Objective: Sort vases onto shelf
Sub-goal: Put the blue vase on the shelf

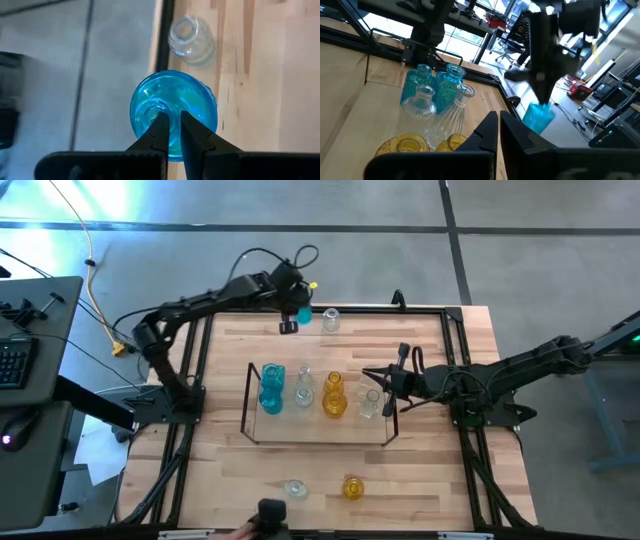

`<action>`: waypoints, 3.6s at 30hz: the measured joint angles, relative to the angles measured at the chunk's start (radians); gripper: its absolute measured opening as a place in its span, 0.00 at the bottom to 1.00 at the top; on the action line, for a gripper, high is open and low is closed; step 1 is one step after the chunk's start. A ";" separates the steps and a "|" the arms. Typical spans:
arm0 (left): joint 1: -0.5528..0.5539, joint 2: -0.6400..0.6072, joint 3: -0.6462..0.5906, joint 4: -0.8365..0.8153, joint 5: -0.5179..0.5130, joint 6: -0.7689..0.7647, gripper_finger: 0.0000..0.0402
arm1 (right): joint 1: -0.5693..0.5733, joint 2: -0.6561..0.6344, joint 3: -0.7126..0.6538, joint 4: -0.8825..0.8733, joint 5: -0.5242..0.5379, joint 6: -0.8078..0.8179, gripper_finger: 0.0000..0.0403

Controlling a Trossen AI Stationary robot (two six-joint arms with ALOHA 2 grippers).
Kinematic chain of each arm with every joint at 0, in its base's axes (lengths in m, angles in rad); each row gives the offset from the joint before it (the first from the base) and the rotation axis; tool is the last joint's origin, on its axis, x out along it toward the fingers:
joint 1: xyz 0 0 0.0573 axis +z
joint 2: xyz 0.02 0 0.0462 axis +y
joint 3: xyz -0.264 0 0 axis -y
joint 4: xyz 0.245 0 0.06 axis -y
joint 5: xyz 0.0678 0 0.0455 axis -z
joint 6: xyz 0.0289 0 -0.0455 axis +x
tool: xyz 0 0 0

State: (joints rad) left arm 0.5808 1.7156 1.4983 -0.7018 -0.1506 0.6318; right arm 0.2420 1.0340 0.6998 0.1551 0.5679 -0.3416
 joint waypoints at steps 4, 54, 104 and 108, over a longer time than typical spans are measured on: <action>-0.055 -0.101 0.000 -0.060 -0.072 -0.012 0.03 | 0.000 0.000 0.000 0.000 0.000 0.000 0.00; -1.074 0.043 0.297 -0.759 -0.324 -0.979 0.02 | 0.001 0.000 0.000 0.013 -0.083 0.044 0.00; -1.084 0.105 0.117 -0.719 -0.280 -1.192 0.29 | 0.068 0.000 0.000 0.046 -0.123 0.003 0.00; -1.084 0.105 0.150 -0.761 -0.289 -1.192 0.29 | 0.068 0.000 0.000 0.046 -0.123 0.003 0.00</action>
State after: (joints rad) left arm -0.5034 1.8206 1.6481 -1.4627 -0.4399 -0.5598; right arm 0.3099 1.0338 0.7002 0.2008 0.4450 -0.3389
